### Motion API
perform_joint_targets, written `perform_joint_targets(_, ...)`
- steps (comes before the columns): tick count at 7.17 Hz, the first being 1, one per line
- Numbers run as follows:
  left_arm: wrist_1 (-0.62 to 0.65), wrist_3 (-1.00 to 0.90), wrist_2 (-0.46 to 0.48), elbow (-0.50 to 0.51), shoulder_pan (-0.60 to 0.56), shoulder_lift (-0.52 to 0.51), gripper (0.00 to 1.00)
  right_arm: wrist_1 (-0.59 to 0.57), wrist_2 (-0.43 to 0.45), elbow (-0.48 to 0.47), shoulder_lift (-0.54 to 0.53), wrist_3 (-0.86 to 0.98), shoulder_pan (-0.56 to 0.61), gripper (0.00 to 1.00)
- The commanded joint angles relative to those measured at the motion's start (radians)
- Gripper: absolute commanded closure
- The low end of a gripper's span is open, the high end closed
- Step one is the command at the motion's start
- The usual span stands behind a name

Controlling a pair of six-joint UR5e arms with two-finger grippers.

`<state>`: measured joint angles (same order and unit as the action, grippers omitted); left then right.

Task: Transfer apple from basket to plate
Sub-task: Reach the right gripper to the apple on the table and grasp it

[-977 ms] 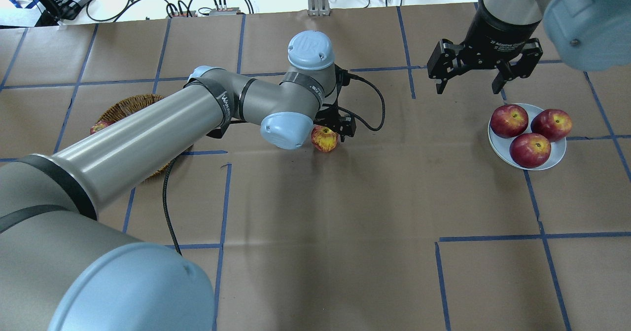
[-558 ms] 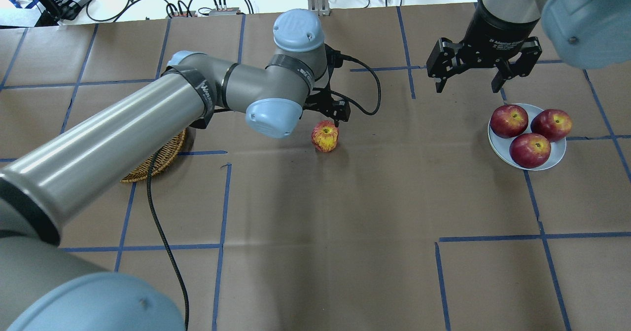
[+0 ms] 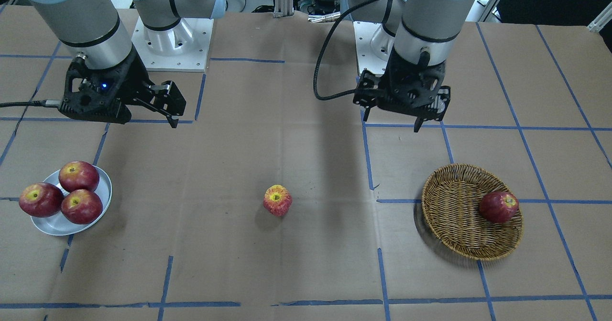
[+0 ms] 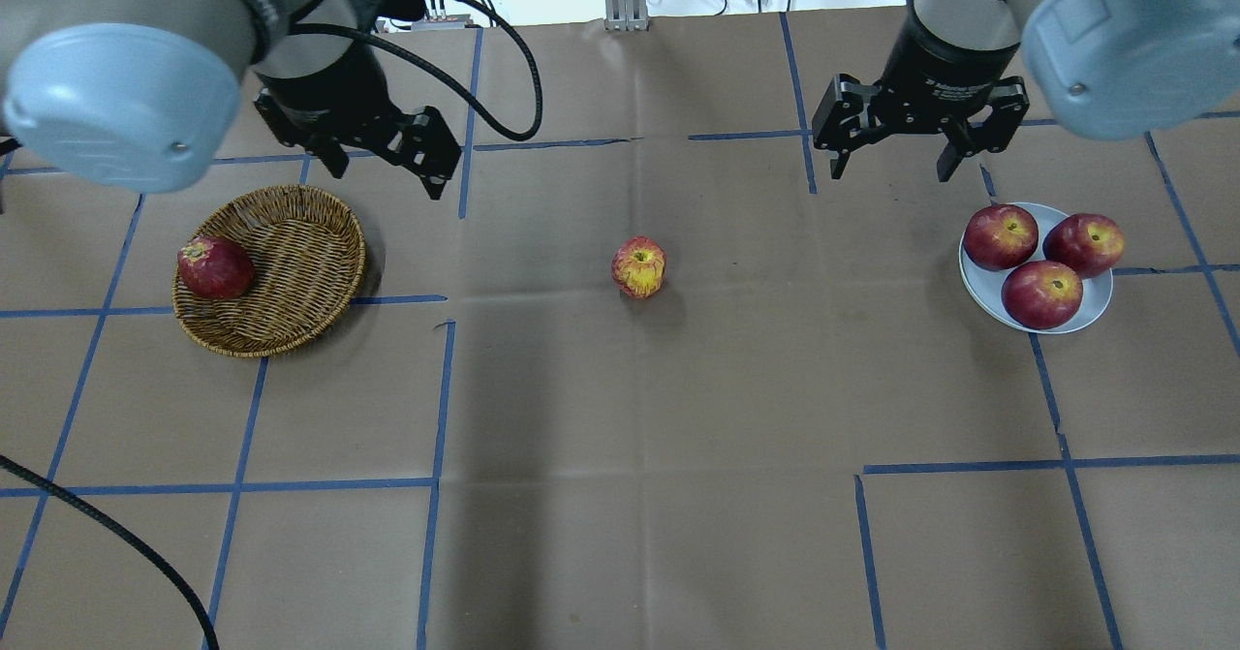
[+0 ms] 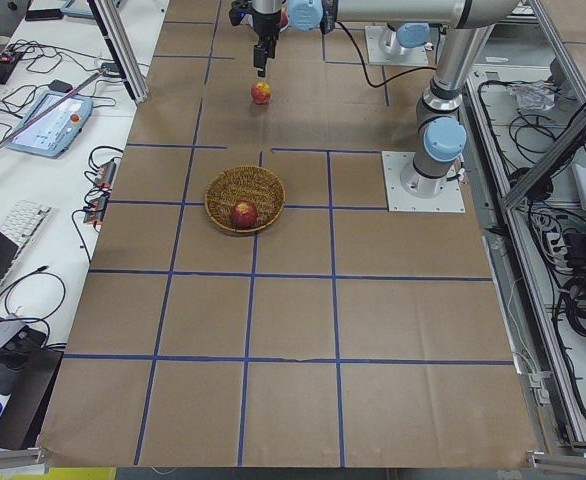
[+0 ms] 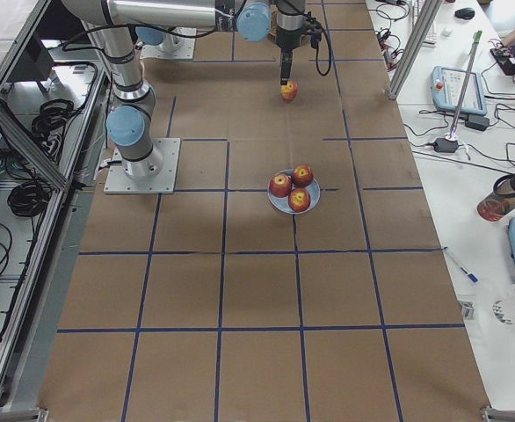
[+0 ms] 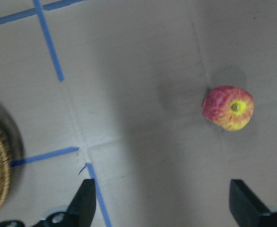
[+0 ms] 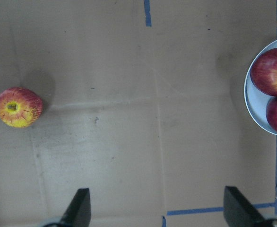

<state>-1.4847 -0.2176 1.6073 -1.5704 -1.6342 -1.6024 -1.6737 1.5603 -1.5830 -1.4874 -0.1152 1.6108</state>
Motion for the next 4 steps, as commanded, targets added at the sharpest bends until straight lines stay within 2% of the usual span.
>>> perform_joint_targets(1,-0.066,-0.040,0.000,-0.016,0.040,0.087,0.01,-0.108,0.009,0.000,0.074,-0.132,0.133,0.00)
perform_joint_targets(4,-0.065,-0.022,-0.003,-0.026,0.042,0.081,0.01,-0.272,0.014,-0.003,0.217,-0.285,0.283,0.00)
